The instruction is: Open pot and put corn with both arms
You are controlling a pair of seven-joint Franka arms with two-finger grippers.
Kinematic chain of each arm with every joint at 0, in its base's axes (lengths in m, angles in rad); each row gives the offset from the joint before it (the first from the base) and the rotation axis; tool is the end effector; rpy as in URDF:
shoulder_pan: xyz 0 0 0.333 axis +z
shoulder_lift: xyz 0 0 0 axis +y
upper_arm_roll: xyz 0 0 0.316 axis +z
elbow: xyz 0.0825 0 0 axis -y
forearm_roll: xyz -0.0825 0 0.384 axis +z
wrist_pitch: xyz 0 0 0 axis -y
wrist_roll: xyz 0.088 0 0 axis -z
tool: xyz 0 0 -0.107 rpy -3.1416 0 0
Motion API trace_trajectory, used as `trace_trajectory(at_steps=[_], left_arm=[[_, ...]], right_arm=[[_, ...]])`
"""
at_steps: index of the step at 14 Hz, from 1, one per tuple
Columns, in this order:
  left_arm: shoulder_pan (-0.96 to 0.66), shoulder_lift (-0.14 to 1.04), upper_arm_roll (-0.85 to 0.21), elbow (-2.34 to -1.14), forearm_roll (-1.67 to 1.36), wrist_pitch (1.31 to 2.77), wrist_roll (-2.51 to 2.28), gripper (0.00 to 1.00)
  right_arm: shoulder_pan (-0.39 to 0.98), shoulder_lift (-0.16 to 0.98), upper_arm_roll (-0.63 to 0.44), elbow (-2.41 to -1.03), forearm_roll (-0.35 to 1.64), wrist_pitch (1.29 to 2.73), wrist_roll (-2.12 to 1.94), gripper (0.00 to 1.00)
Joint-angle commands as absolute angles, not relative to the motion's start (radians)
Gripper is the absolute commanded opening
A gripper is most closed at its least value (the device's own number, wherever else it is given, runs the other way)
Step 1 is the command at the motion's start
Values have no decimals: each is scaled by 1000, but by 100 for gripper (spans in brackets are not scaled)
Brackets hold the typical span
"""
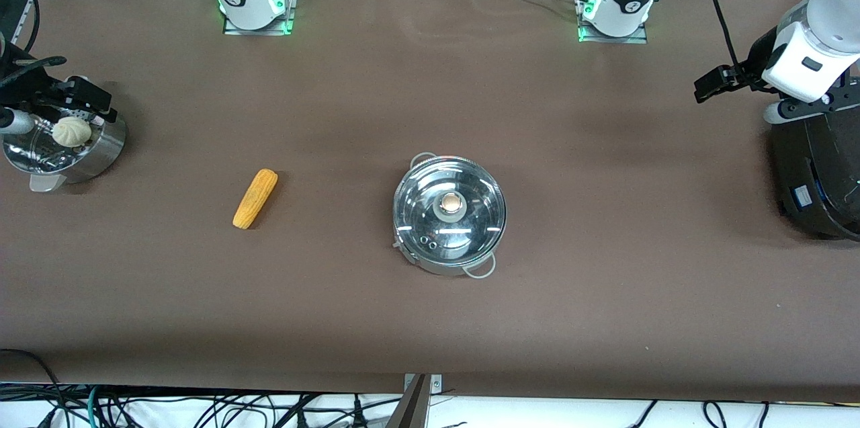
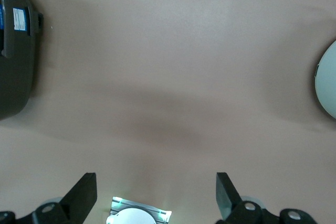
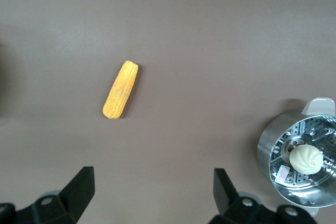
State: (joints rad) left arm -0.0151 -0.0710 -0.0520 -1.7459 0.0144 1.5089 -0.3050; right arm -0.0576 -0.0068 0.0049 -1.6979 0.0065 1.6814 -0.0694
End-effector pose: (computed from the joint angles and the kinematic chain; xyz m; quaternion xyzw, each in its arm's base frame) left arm 0.5184 -0.0340 0.5761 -0.9895 -0.1183 0.0798 0.0242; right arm 0.5577 -0.0288 0.5775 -1.0000 -0.0080 0.0046 0.0035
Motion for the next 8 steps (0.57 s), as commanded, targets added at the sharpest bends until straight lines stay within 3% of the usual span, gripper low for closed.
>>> trace_trajectory(at_steps=[1, 8], left_arm=[[-5, -86, -58, -1743, -9, 1508, -287, 100], [-5, -84, -58, -1743, -11, 1508, -287, 100]], right_arm=[[-66, 6, 12, -1669, 3, 1667, -67, 100], [-66, 6, 12, -1667, -2, 1667, -69, 100]])
